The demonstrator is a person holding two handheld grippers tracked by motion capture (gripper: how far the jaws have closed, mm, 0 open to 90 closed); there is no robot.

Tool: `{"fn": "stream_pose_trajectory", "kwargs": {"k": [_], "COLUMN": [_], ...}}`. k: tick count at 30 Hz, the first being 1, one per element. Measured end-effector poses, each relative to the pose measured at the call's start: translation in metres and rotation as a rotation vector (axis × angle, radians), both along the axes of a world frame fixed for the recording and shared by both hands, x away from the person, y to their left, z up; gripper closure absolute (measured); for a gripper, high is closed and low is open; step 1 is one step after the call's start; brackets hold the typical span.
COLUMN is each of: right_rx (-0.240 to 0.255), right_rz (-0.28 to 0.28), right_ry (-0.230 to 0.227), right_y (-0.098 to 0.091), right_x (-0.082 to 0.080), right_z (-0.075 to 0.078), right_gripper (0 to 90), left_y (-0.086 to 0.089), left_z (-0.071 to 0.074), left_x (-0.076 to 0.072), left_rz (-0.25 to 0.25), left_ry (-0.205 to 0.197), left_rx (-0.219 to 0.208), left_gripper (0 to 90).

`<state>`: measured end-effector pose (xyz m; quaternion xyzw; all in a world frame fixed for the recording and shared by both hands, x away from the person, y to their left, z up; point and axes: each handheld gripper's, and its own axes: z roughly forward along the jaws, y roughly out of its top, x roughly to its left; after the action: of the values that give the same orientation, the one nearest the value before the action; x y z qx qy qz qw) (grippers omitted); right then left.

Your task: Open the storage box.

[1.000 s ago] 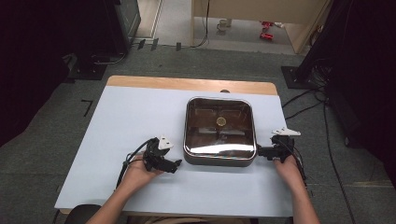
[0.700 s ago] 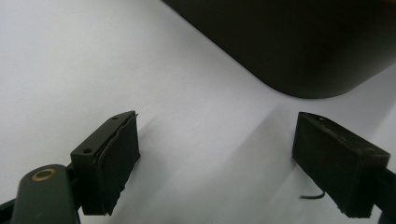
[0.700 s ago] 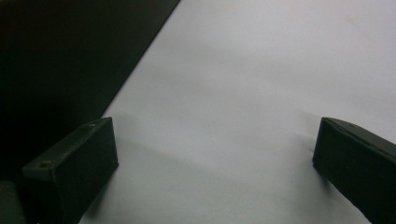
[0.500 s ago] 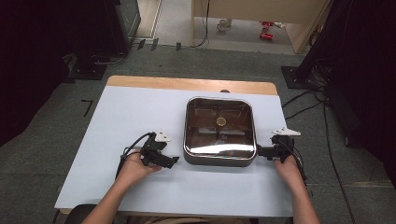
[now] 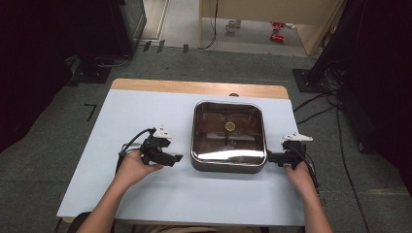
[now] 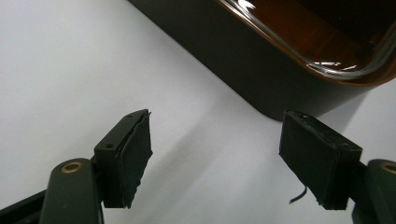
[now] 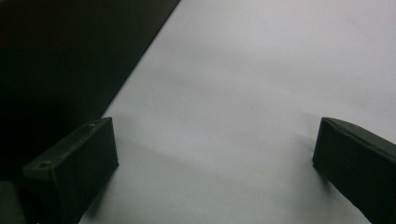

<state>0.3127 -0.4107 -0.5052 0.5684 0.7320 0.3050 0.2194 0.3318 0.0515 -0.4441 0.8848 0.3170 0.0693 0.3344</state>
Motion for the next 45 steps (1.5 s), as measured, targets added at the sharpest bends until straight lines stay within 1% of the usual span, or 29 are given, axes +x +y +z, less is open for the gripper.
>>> {"fn": "stream_pose_trajectory", "kwargs": {"k": [1,2,3,7,11,15,19,22,29,32,36,41,44,45], "right_rx": [0.0,0.0,0.0,-0.001,-0.002,-0.002,-0.001,-0.001,0.0,0.0,-0.001,0.0,-0.001,-0.001], "right_rz": [0.0,0.0,0.0,0.001,0.001,0.001,0.0,0.0,0.0,0.001,0.001,-0.001,0.001,0.001], "right_ry": [0.0,0.0,0.0,-0.001,-0.002,-0.002,-0.001,-0.001,-0.001,-0.001,-0.001,-0.001,-0.003,-0.003], "right_y": [0.0,0.0,0.0,0.0,0.0,0.0,0.0,0.0,0.0,0.0,0.0,0.0,0.0,0.0], "right_x": [0.0,0.0,0.0,0.0,0.0,0.0,0.0,0.0,0.0,0.0,0.0,0.0,0.0,0.0], "right_z": [0.0,0.0,0.0,0.0,0.0,0.0,0.0,0.0,0.0,0.0,0.0,0.0,0.0,0.0], "right_gripper": [0.0,0.0,0.0,0.0,0.0,0.0,0.0,0.0,0.0,0.0,0.0,0.0,0.0,0.0], "left_y": [0.0,-0.001,-0.002,-0.005,-0.009,-0.014,-0.02,-0.025,-0.038,-0.044,-0.053,-0.066,-0.075,-0.075], "left_z": [0.0,0.002,0.006,0.016,0.028,0.039,0.048,0.053,0.061,0.063,0.064,0.063,0.063,0.063], "left_x": [0.0,0.001,0.002,0.006,0.01,0.015,0.021,0.025,0.037,0.041,0.047,0.052,0.054,0.054], "left_rz": [0.0,-0.007,-0.015,-0.024,-0.042,-0.062,-0.072,-0.095,-0.122,-0.14,-0.152,-0.171,-0.18,-0.18], "left_ry": [0.0,-0.001,0.001,-0.005,-0.016,-0.027,-0.042,-0.042,-0.039,-0.044,-0.031,-0.027,-0.038,-0.038], "left_rx": [0.0,0.003,-0.002,-0.008,-0.03,-0.035,-0.06,-0.063,-0.072,-0.074,-0.098,-0.101,-0.106,-0.106], "left_gripper": [25.2,25.2,25.5,25.5,25.5,25.5,25.5,25.5,25.5,25.5,25.5,25.6,25.7,26.1]}}
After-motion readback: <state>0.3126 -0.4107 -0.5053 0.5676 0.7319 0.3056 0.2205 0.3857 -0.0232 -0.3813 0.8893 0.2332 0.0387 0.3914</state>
